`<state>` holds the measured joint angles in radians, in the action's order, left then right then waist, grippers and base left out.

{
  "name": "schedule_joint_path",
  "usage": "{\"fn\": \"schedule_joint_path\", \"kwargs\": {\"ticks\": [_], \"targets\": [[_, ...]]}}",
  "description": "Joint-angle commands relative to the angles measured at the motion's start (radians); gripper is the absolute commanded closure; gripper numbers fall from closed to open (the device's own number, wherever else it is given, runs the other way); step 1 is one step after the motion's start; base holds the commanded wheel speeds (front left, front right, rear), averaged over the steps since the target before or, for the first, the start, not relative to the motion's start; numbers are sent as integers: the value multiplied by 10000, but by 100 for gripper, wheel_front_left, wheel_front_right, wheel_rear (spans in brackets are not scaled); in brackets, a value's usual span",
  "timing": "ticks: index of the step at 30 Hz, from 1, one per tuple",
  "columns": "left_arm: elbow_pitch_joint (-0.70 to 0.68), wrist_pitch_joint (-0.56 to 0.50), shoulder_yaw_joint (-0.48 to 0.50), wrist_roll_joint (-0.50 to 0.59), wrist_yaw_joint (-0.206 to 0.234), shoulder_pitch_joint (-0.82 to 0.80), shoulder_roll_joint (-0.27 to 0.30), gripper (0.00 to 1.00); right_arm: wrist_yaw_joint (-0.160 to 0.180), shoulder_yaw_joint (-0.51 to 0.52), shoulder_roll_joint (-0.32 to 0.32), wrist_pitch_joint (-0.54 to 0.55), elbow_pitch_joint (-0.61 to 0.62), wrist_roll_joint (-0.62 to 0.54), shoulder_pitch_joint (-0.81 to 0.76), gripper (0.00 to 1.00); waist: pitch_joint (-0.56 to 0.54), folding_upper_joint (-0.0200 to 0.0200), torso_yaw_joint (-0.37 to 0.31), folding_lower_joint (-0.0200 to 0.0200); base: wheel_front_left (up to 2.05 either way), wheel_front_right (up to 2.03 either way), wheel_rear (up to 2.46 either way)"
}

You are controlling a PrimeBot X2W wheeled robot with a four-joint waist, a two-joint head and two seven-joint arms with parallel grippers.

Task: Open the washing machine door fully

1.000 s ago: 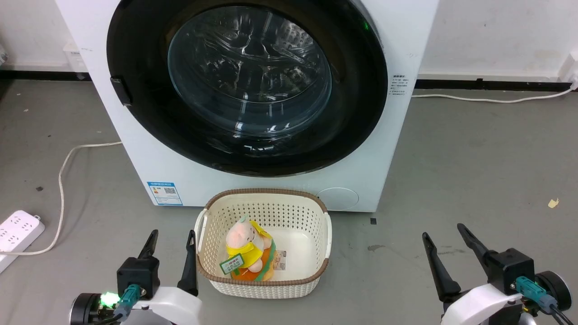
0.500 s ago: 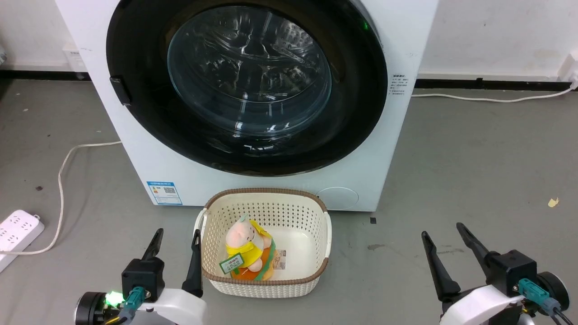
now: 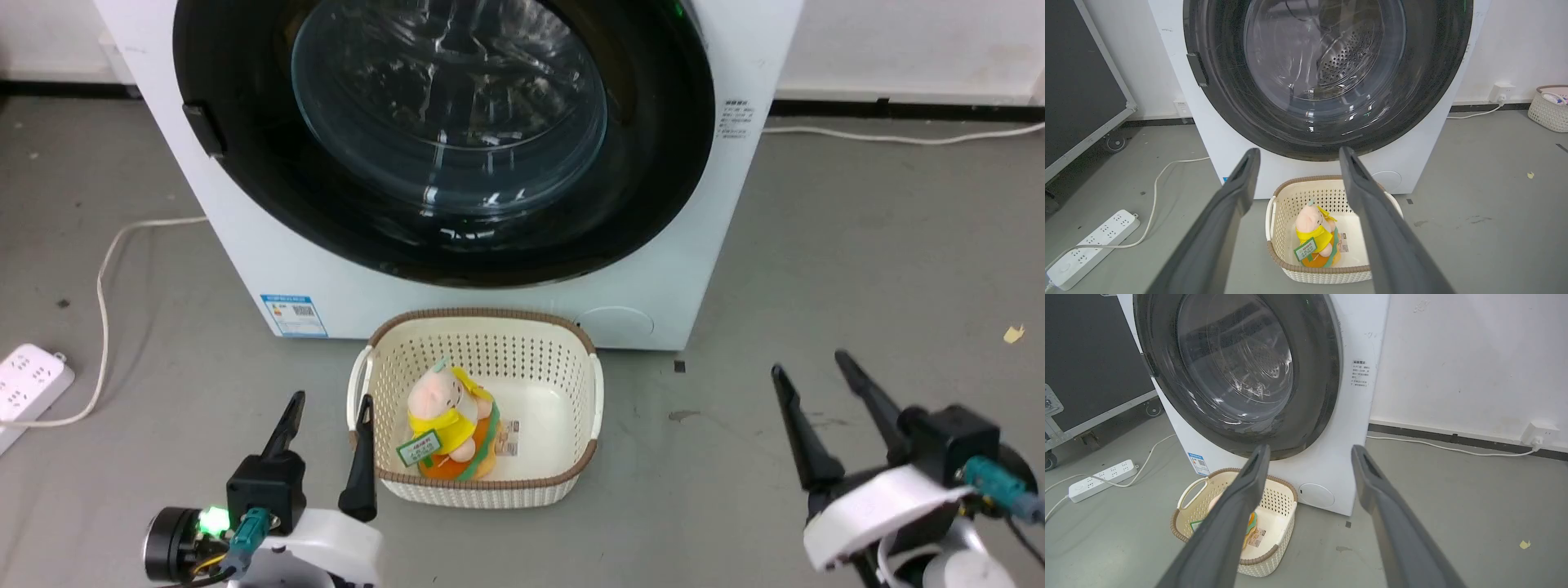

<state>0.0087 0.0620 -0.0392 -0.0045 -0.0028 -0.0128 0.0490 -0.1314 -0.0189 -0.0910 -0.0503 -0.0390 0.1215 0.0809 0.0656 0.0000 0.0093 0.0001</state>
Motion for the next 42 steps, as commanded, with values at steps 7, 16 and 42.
{"fn": "schedule_joint_path", "kwargs": {"ticks": [7, 16, 42], "targets": [[-49, 224, -170, -149, 54, -410, 4, 0, 2, 16, -306, 99, -202, 980, 984, 0, 465, 0, 144, 0, 0, 0, 0], [-83, 412, -302, -222, 79, -684, 5, 0, 3, 470, -287, 745, -463, 2733, 2050, 0, 879, 0, 303, -1, 0, 0, 0], [-200, 1038, -807, -526, 265, -1445, 8, 0, 5, 2515, -29, 3250, -4087, 6011, 6714, 100, 2279, 0, 925, -1, 0, 0, 0]]}}
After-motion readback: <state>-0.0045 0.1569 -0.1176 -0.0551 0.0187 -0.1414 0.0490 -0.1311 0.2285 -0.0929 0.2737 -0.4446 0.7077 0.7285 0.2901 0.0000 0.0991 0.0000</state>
